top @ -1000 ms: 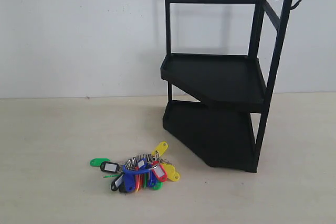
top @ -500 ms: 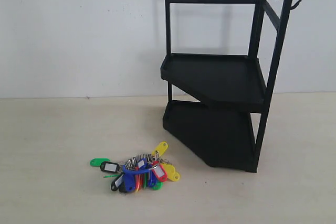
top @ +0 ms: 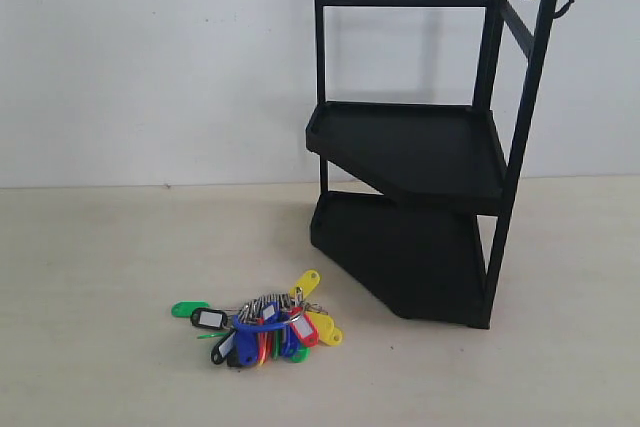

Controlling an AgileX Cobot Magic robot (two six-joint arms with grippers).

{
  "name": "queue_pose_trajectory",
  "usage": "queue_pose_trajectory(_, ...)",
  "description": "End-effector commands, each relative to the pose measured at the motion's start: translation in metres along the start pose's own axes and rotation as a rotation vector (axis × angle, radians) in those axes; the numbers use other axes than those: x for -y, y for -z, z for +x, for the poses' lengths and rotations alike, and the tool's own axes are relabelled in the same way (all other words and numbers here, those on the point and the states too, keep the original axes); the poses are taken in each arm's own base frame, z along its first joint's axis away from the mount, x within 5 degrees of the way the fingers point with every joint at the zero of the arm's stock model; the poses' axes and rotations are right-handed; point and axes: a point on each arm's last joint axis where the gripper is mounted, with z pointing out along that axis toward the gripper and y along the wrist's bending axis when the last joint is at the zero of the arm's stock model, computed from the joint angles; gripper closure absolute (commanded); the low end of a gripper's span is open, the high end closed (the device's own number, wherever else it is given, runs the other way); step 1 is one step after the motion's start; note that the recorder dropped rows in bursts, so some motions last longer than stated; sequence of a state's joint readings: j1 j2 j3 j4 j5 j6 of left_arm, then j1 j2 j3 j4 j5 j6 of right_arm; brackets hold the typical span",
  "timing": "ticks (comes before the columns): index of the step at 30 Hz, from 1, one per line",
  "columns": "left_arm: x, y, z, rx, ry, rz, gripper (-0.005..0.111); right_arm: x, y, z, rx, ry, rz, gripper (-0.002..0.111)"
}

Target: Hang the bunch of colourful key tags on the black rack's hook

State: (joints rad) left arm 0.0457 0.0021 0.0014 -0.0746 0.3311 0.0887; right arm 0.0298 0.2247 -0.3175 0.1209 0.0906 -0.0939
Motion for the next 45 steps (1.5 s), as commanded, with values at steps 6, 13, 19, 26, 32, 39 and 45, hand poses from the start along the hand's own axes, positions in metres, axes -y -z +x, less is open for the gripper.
queue_pose_trajectory(6,0.000,0.000,-0.002,0.019,0.020,-0.002,0.102,0.000,-0.055,0.030,-0.451,0.012,-0.012,0.108)
queue_pose_trajectory(13,0.000,0.000,-0.002,0.019,0.020,-0.002,0.102,-0.001,-0.065,0.035,-0.472,-0.134,0.008,0.108)
queue_pose_trajectory(19,0.000,0.000,-0.002,0.019,0.020,-0.002,0.102,-0.005,-0.079,0.036,-0.472,-0.180,-0.007,0.108)
queue_pose_trajectory(26,0.000,0.000,-0.002,0.019,0.020,-0.002,0.102,-0.050,-0.104,0.031,-0.538,0.167,-0.335,0.108)
queue_pose_trajectory(32,0.000,0.000,-0.002,0.019,0.020,-0.002,0.102,-0.100,-0.128,0.030,-0.577,0.326,-0.571,0.108)
queue_pose_trajectory(39,0.000,0.000,-0.002,0.019,0.020,-0.002,0.102,-0.138,-0.159,0.046,-0.751,0.558,-0.791,0.108)
queue_pose_trajectory(45,0.000,0.000,-0.002,0.019,0.020,-0.002,0.102,-0.156,-0.192,0.064,-0.906,0.673,-0.868,0.108)
